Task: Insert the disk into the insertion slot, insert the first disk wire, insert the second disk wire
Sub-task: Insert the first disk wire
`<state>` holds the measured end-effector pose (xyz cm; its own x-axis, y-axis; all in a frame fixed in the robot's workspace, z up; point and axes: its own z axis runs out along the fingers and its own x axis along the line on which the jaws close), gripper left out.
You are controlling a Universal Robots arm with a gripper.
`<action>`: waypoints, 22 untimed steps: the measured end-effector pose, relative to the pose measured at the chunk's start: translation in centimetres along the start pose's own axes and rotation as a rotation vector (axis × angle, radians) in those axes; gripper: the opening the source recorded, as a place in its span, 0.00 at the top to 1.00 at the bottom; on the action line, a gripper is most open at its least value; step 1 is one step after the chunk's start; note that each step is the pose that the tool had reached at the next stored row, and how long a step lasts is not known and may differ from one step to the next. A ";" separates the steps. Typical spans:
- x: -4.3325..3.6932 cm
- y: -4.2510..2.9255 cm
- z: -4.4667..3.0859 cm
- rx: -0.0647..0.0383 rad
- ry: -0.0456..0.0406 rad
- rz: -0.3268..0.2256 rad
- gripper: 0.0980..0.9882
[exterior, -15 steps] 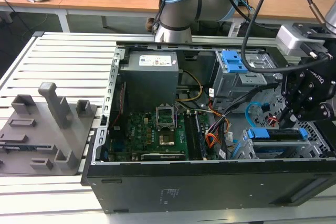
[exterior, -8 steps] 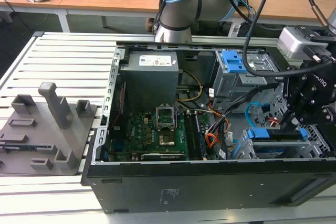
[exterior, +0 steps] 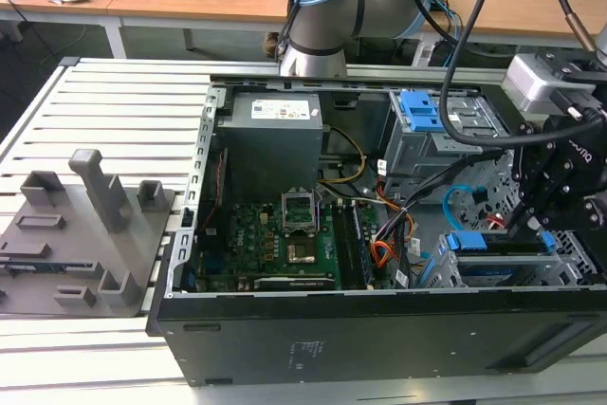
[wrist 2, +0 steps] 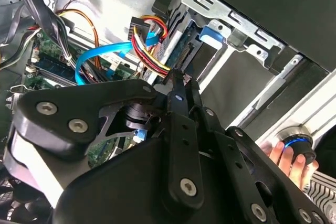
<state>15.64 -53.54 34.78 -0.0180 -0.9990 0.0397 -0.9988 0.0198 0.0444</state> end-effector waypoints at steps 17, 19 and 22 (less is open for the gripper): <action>0.35 -0.86 0.73 -0.002 -0.0336 -0.001 0.93; 0.34 -0.92 0.88 -0.003 -0.0332 -0.001 0.93; 0.33 -1.11 1.15 -0.004 -0.0337 -0.001 0.93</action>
<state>16.69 -53.94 33.59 -0.0181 -0.9998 0.0060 -0.9987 0.0184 0.0482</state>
